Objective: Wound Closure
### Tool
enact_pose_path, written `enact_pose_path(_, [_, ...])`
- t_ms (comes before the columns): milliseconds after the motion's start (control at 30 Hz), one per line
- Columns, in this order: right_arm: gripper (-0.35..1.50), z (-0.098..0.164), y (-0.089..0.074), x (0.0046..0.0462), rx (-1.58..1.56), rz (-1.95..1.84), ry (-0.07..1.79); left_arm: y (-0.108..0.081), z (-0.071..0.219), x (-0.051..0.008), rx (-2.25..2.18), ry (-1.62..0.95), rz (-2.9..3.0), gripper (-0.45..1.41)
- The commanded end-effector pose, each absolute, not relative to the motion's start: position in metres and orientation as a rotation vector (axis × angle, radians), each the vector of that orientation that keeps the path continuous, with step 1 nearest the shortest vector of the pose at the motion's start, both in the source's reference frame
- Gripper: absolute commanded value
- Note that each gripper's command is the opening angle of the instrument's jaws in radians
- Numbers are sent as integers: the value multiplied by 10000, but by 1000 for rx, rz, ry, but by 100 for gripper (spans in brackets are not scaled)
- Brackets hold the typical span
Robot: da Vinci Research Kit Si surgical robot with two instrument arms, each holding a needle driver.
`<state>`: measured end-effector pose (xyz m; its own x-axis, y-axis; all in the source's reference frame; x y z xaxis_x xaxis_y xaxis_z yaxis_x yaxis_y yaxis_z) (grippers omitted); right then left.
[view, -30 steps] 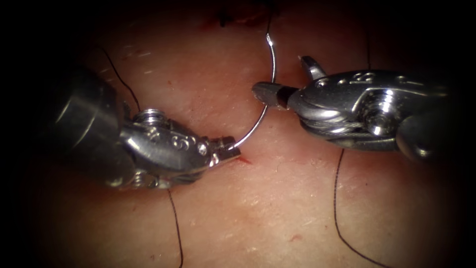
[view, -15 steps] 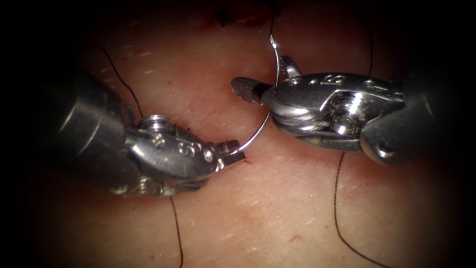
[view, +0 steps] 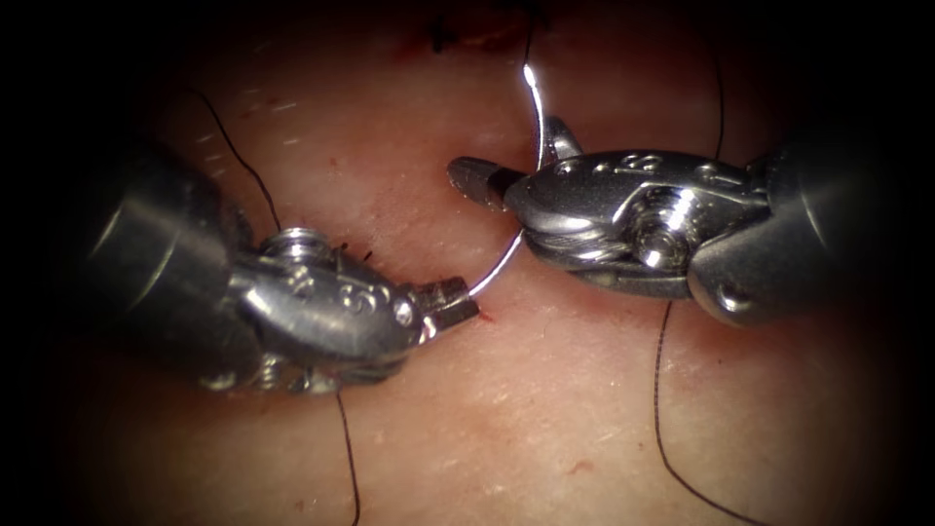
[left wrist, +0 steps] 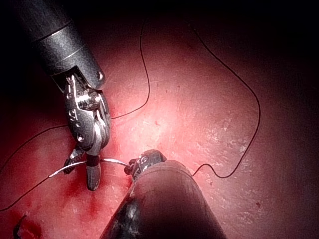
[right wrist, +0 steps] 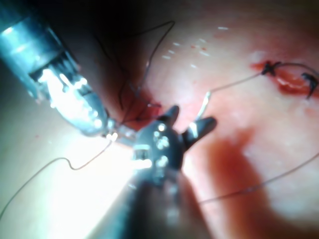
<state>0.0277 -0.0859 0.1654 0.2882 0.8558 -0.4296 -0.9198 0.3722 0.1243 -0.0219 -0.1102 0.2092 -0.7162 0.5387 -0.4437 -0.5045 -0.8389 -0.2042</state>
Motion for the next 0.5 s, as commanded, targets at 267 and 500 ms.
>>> enact_pose_path(267, [-35, 1645, -873, 271, -143, 1213, 457, -1118, 2089, -227, -672, -95, 2495, -45])
enact_pose_path(500, [-35, 1643, -873, 266, -141, 1211, 476, -1114, 2087, -225, -672, -89, 2490, 52])
